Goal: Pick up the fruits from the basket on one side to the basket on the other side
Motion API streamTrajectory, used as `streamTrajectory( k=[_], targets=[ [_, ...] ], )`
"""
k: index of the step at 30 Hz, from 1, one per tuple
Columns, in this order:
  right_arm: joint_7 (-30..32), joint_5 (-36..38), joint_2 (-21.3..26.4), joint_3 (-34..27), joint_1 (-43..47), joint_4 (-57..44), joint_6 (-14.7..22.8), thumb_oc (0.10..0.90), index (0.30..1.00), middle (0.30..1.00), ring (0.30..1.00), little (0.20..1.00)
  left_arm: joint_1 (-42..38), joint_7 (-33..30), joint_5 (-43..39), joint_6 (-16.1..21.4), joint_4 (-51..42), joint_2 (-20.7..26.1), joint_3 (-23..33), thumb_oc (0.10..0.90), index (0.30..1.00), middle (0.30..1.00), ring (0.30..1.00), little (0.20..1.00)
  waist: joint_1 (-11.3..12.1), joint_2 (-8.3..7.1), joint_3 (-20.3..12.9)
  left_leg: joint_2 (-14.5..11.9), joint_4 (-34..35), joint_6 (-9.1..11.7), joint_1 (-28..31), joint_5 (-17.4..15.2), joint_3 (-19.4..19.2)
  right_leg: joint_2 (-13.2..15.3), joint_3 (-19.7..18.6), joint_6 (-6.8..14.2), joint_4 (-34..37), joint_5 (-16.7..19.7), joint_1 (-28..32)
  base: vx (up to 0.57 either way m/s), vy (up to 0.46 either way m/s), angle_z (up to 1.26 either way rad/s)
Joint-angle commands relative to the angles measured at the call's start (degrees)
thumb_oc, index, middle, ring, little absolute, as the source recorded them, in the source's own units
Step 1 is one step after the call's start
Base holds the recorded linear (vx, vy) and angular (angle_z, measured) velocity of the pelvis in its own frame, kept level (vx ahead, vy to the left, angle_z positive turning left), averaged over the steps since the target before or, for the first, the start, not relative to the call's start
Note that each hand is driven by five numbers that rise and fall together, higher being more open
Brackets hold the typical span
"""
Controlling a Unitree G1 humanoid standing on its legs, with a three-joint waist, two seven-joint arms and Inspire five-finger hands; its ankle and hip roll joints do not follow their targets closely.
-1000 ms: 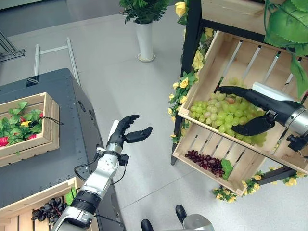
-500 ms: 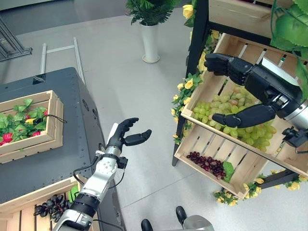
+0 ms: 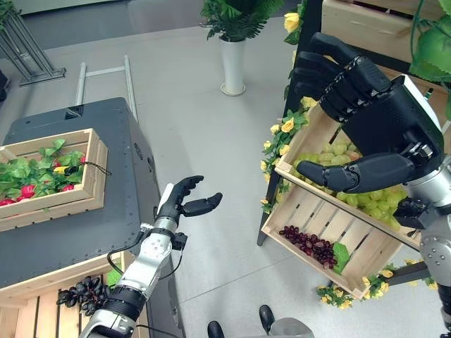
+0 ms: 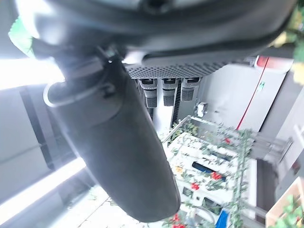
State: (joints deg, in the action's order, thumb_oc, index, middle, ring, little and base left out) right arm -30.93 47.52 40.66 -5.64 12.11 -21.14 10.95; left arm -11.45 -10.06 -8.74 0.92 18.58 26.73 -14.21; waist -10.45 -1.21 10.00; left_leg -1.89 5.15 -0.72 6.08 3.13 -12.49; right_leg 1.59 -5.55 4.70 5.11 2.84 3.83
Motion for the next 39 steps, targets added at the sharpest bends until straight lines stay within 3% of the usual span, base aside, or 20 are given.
streamTrajectory(
  k=[1,8,13,17,20,25,32,39],
  targets=[
    [1.7,2.9,-2.6,1.1,5.4,-1.3,0.2,0.800,0.900,0.900,0.900,0.900,-4.6,-4.2,1.0,8.2,-3.1,0.6,1.9,0.800,0.900,0.900,0.900,0.900,3.2,0.03,-5.8,0.8,-0.2,0.7,0.2,-6.1,5.5,-0.4,4.0,0.9,-1.6,-1.7,-0.9,0.01,-0.022,0.15],
    [7.1,1.3,-11.6,9.8,6.2,-1.2,-1.6,0.800,0.900,0.900,0.900,0.900,-3.2,-7.7,1.4,6.9,-6.9,0.4,3.3,0.800,0.900,0.900,0.900,0.900,7.2,0.29,-5.4,1.8,-0.2,0.7,-0.9,-5.2,9.4,0.3,6.9,0.4,-1.1,-1.8,0.0,0.01,-0.033,0.26],
    [12.7,-1.9,-14.2,13.6,5.6,-0.6,-2.7,0.800,0.900,0.900,0.900,0.900,-1.4,-10.8,2.2,7.3,-7.7,1.1,4.6,0.800,0.900,0.900,0.900,0.900,9.2,0.08,-5.1,2.4,-0.2,0.5,-1.7,-4.7,11.1,0.6,8.6,0.2,-1.0,-2.0,0.1,0.01,-0.026,0.23],
    [13.7,-1.2,-16.3,16.6,4.4,-0.3,-4.8,0.800,0.900,0.900,0.900,0.900,0.2,-14.7,3.4,7.8,-7.5,1.7,6.5,0.800,0.900,0.900,0.900,0.900,10.7,-0.05,-5.0,2.7,-0.2,0.4,-2.4,-4.2,12.1,0.8,9.8,0.0,-1.1,-2.2,-0.1,0.02,-0.011,0.20],
    [15.2,-5.0,-17.4,20.3,3.5,2.0,-4.9,0.800,0.900,0.900,0.900,0.900,1.8,-19.0,6.4,8.0,-7.0,2.7,8.4,0.800,0.900,0.900,0.900,0.900,12.4,-0.22,-4.9,3.2,-0.2,0.3,-3.1,-3.7,13.3,1.0,11.0,-0.2,-1.1,-2.4,-0.2,0.04,-0.011,0.18],
    [18.3,-9.1,-18.4,24.1,1.5,4.6,-6.1,0.800,0.900,0.900,0.900,0.900,4.3,-24.7,10.1,8.4,-6.4,4.9,12.1,0.800,0.900,0.900,0.900,0.900,14.1,-0.15,-4.4,3.5,-0.2,0.3,-4.0,-3.1,14.5,1.0,12.7,-0.4,-1.8,-3.0,-0.7,0.05,-0.004,0.20],
    [21.4,-16.8,-16.3,30.5,-3.8,11.1,-8.7,0.800,0.900,0.900,0.900,0.900,8.0,-31.6,15.8,7.9,-4.1,9.2,16.6,0.800,0.900,0.900,0.900,0.900,15.4,0.03,-2.7,3.8,-0.2,0.3,-4.6,-2.5,15.5,0.7,14.4,-0.7,-3.4,-4.2,-1.2,0.04,0.013,0.12],
    [24.2,-22.9,-14.1,33.6,-5.8,20.5,-6.6,0.800,0.900,0.900,0.900,0.900,8.4,-35.3,18.4,6.1,0.8,14.3,17.2,0.800,0.900,0.900,0.900,0.900,16.0,0.49,2.0,4.7,-1.6,-0.1,-7.1,-2.0,16.1,0.4,15.3,-1.3,-6.7,-5.1,-4.3,-0.05,0.036,0.11]
  ],
)
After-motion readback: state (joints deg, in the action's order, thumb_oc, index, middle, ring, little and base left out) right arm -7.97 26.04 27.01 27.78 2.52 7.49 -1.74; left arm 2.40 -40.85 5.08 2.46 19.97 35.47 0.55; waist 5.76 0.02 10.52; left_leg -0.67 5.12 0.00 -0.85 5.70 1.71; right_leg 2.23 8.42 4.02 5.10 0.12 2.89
